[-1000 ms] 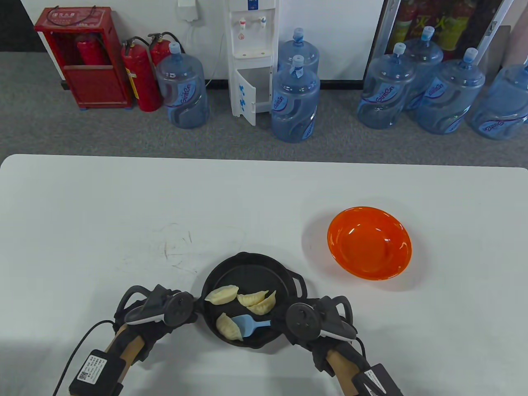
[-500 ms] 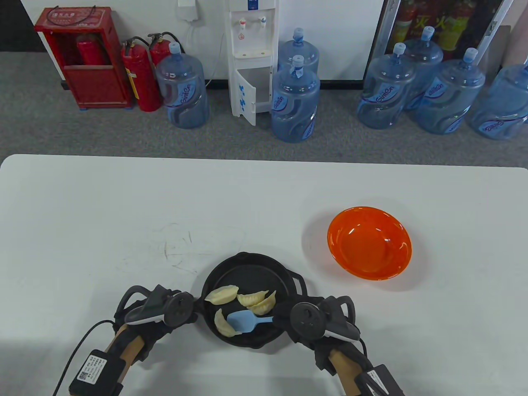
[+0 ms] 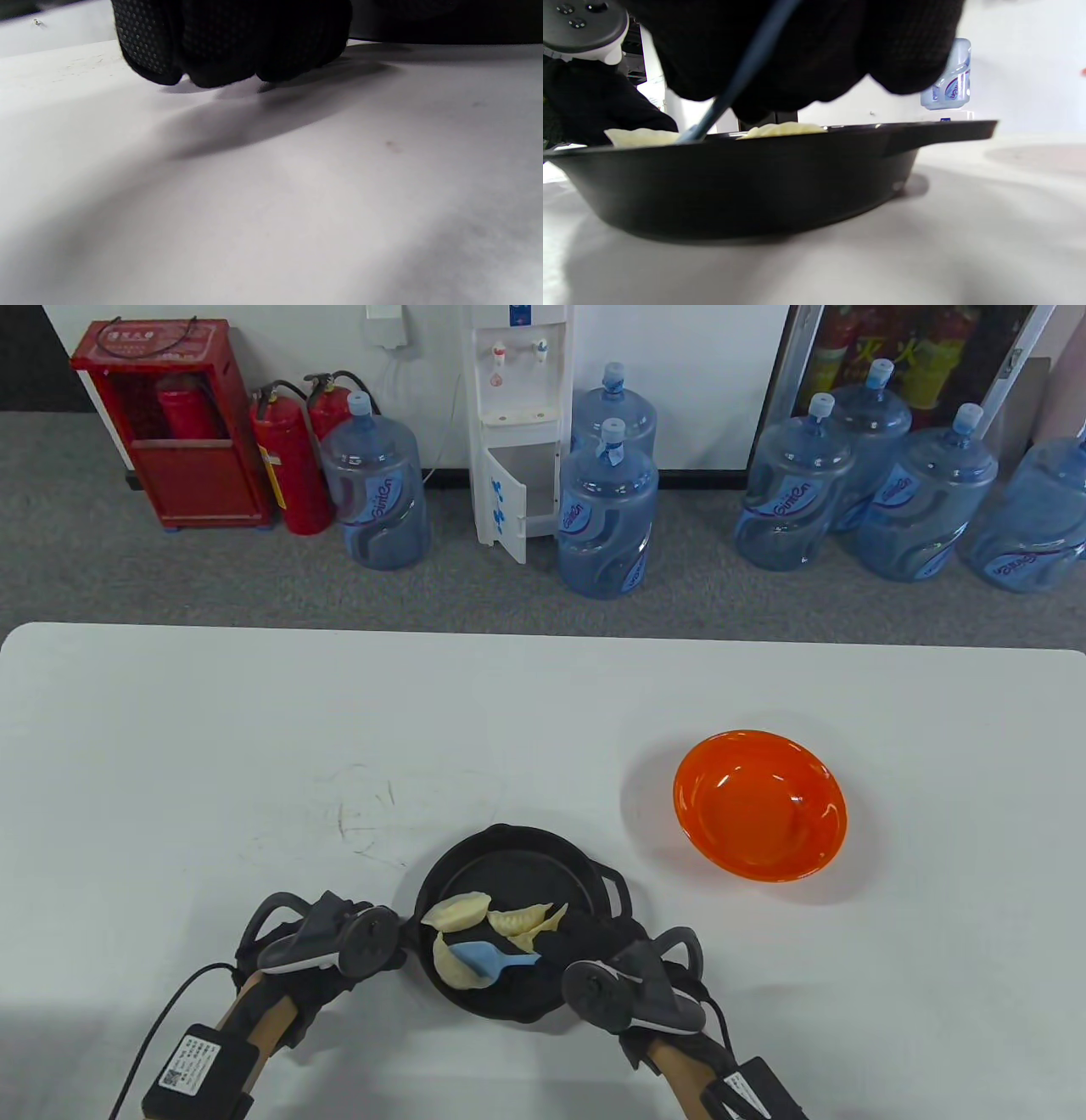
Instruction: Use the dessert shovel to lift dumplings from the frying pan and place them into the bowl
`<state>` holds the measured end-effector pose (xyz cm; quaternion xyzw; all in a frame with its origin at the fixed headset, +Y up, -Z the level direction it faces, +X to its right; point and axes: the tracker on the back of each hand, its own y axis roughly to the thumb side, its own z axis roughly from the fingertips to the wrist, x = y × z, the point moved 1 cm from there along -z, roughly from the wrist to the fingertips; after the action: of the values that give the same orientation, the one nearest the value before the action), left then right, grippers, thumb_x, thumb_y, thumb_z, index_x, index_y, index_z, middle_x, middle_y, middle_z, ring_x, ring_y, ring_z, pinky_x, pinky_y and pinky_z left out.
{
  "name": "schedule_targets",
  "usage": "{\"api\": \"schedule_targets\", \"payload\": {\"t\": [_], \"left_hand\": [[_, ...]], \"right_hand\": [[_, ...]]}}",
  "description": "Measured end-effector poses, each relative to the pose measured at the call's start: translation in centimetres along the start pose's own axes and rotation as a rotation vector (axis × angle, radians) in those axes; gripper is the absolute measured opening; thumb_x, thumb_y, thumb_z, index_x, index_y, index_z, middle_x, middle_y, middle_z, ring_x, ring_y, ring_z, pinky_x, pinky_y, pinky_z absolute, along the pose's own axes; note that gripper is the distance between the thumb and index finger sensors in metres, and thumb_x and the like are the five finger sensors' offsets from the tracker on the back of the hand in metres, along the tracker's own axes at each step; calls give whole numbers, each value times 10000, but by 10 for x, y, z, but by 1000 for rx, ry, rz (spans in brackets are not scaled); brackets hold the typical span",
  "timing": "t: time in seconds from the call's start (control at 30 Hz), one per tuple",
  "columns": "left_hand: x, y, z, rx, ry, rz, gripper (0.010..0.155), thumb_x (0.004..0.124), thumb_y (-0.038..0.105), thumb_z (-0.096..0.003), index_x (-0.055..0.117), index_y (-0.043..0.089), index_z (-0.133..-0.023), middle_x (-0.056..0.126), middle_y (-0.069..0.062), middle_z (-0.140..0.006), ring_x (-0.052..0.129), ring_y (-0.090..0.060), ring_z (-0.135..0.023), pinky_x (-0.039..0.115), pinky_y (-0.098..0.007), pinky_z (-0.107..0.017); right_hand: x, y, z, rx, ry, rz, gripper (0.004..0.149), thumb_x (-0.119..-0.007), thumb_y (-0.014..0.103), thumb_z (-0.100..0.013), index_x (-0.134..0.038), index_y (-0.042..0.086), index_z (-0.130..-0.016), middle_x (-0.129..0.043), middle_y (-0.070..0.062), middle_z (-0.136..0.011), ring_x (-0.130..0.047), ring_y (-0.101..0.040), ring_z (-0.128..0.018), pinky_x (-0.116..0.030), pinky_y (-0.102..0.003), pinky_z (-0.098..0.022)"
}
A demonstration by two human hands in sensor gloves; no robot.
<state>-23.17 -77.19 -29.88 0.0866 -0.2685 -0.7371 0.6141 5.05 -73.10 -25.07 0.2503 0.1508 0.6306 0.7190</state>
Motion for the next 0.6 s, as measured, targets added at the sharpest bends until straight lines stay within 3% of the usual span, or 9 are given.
{"api": "schedule_targets", "payload": {"t": [0.17,0.37,0.6], "left_hand": [[0,0,0,0,-3,0,562,594,559,-466,683,224,-910,856,71,-663,953,-128,-450,793,-486,-650],[0,0,0,1,-4,0,566,593,562,-467,681,224,-914,856,68,-668,955,-128,-456,791,-485,-653],[0,0,0,0,-6,3,567,593,562,-468,680,224,-915,856,67,-670,955,-129,-459,790,-485,-654]], "right_hand": [[-4,-3,-1,-11,53,-29,427,-806,500,-563,-874,280,-923,-936,-29,-770,-936,-56,-400,-870,-381,-409],[-4,-20,-1,-61,116,-211,417,-784,470,-575,-879,263,-924,-933,-43,-762,-921,-63,-397,-858,-388,-402],[11,-40,5,-125,61,-358,417,-784,469,-578,-879,257,-925,-935,-46,-759,-920,-63,-396,-857,-387,-401]]}}
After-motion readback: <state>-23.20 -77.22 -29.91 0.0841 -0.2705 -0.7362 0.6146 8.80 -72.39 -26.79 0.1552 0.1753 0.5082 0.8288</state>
